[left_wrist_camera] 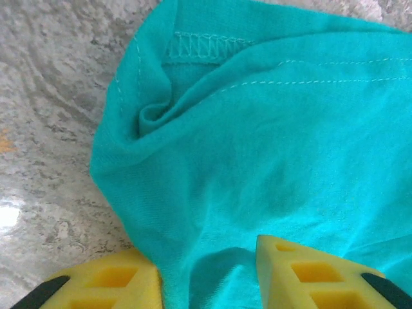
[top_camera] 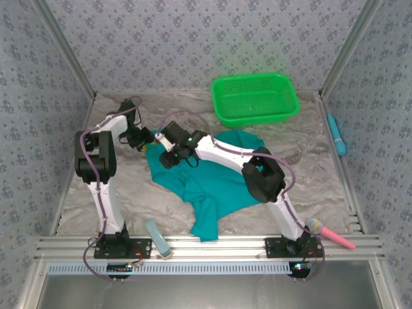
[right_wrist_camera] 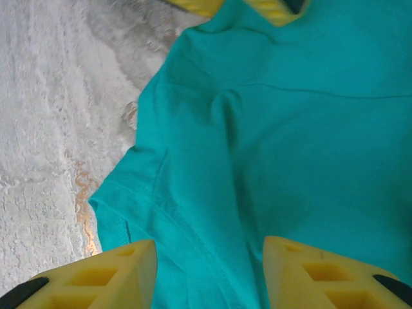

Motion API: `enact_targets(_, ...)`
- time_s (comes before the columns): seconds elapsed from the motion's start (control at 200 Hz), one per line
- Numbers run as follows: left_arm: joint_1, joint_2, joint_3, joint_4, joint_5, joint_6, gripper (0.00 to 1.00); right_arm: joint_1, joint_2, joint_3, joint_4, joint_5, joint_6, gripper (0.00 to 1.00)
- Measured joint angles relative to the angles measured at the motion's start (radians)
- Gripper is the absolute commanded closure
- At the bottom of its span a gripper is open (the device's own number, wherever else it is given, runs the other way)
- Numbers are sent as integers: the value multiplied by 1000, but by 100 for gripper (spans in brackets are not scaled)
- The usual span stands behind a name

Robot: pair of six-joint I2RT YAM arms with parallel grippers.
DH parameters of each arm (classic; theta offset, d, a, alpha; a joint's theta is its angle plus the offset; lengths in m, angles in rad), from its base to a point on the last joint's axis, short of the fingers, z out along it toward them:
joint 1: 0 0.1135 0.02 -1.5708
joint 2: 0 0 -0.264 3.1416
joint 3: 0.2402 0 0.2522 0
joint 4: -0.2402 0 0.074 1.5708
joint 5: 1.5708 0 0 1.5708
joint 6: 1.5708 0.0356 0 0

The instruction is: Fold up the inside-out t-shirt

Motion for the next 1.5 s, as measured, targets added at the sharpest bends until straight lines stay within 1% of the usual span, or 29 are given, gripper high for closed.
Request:
enact_targets(0.1, -1, 0, 0, 2, -11, 1, 68, 43, 45, 16, 6, 23, -51, 52)
enact_targets(0.17, -1, 5, 1, -2, -27, 6, 76, 68, 87, 43, 5, 42, -82, 53)
enact_targets(0.285, -1, 18, 18, -27, -48, 8, 86, 84, 141, 76, 6, 63, -126, 56)
enact_targets(0.33, -1, 25, 31, -43, -57, 16, 89, 83, 158, 89, 5, 79, -142, 66)
enact_targets(0.35, -1, 27, 37, -50, -58, 13, 92, 82, 165, 93, 6, 87, -151, 74)
enact_targets(0.37, -1, 31, 43, -55, -60, 19, 94, 81, 171, 99, 6, 95, -148, 79)
enact_targets(0.435, -1, 48, 74, -53, -66, 26, 99, 78, 182, 112, 6, 118, -169, 93)
enact_targets(0.495, -2, 67, 106, -53, -71, 31, 100, 77, 182, 126, 2, 133, -185, 100)
enact_targets(0.605, -2, 101, 159, -51, -72, 38, 100, 93, 182, 171, 3, 140, -208, 100)
enact_targets(0.715, -2, 140, 223, -46, -71, 49, 100, 143, 182, 219, 10, 113, -198, 100)
enact_targets(0.75, -2, 149, 235, -44, -71, 50, 100, 161, 184, 237, 14, 106, -187, 95)
enact_targets(0.79, -2, 154, 243, -48, -70, 50, 100, 179, 192, 265, 17, 104, -172, 91)
enact_targets(0.845, -2, 159, 253, -48, -68, 53, 89, 193, 213, 317, 18, 79, -156, 84)
enact_targets(0.88, -2, 166, 262, -37, -68, 54, 80, 202, 233, 356, 19, 56, -143, 71)
enact_targets(0.915, -2, 174, 273, -20, -66, 55, 72, 208, 253, 389, 18, 28, -130, 64)
enact_targets(0.965, -2, 182, 285, -18, -54, 68, 70, 213, 273, 418, 11, -6, -104, 61)
enact_targets(1.059, -6, 182, 293, -17, -49, 79, 68, 210, 278, 415, -10, -66, -59, 60)
enact_targets(1.144, -3, 180, 293, -14, -50, 83, 66, 189, 232, 324, -4, -93, -22, 59)
enact_targets(1.264, 6, 138, 262, -13, -68, 82, 65, 141, 50, 43, 7, -95, -1, 59)
enact_targets(1.359, 12, 35, 160, -17, -74, 73, 66, 111, -113, -156, 4, -60, -1, 58)
enact_targets(1.499, -11, -117, -11, -6, -75, 48, 66, 110, -281, -340, 16, -21, -8, 55)
